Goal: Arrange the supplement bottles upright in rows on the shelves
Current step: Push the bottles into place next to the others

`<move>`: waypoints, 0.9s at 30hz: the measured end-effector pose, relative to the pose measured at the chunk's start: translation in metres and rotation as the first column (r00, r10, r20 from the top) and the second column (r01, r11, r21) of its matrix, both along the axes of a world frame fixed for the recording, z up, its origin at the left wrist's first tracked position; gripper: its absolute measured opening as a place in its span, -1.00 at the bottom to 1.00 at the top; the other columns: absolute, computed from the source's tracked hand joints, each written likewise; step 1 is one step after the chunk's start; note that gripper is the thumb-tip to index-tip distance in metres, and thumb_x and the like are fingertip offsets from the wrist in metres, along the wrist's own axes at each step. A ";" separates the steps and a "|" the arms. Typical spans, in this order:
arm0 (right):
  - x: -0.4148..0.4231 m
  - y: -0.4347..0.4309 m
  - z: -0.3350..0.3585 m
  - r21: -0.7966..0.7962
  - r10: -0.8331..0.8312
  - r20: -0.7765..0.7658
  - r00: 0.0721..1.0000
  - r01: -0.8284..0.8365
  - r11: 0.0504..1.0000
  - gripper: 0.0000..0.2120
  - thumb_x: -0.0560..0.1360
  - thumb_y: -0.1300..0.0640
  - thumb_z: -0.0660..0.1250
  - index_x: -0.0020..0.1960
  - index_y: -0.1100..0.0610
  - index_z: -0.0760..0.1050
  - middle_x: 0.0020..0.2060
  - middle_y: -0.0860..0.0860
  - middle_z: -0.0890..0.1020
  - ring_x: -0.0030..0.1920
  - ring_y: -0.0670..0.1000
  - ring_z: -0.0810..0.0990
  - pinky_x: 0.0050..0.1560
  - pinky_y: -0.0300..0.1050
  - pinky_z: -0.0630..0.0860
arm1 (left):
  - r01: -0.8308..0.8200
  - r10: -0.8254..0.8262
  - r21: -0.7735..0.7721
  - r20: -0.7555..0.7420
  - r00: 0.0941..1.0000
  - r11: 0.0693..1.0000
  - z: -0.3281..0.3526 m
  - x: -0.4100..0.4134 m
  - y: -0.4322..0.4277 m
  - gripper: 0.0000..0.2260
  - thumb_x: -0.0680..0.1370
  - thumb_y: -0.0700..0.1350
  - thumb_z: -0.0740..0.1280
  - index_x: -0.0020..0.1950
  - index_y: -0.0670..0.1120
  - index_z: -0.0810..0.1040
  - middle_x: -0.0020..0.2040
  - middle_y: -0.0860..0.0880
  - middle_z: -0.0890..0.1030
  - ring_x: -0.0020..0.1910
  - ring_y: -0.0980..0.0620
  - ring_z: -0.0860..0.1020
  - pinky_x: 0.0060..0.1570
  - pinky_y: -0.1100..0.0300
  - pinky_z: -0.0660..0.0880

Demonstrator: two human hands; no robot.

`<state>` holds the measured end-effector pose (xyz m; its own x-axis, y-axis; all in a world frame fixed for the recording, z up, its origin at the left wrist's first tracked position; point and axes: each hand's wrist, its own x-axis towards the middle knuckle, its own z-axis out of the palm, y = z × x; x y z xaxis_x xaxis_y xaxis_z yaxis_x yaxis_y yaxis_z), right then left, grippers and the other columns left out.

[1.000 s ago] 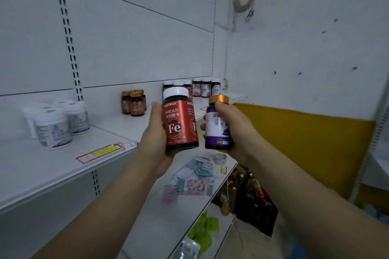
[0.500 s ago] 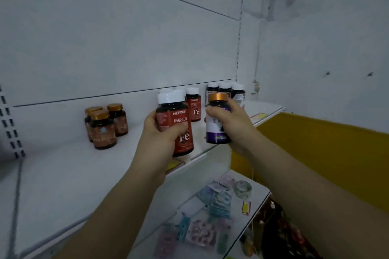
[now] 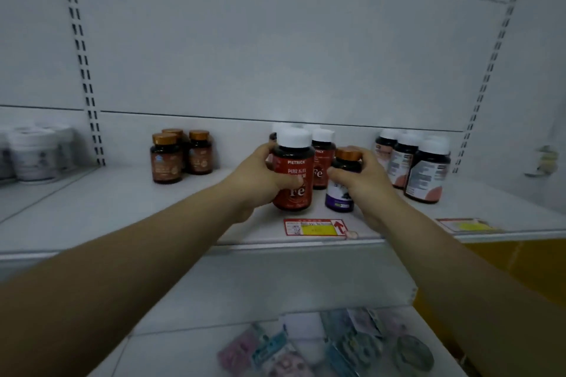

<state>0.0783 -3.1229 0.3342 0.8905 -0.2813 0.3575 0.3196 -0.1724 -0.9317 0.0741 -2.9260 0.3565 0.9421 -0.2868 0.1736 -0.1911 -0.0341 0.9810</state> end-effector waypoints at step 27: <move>-0.008 0.004 0.011 -0.050 0.129 0.164 0.978 -0.122 0.991 -0.51 0.37 0.19 0.47 0.11 -0.24 0.38 -0.03 -0.26 0.52 -0.03 -0.21 0.53 -0.20 -0.35 0.43 | -0.297 0.209 0.660 0.212 0.955 0.690 -0.006 0.013 0.020 -0.29 0.47 0.21 0.32 0.52 0.09 0.09 0.49 -0.04 0.25 0.39 -0.09 0.32 0.25 0.04 0.32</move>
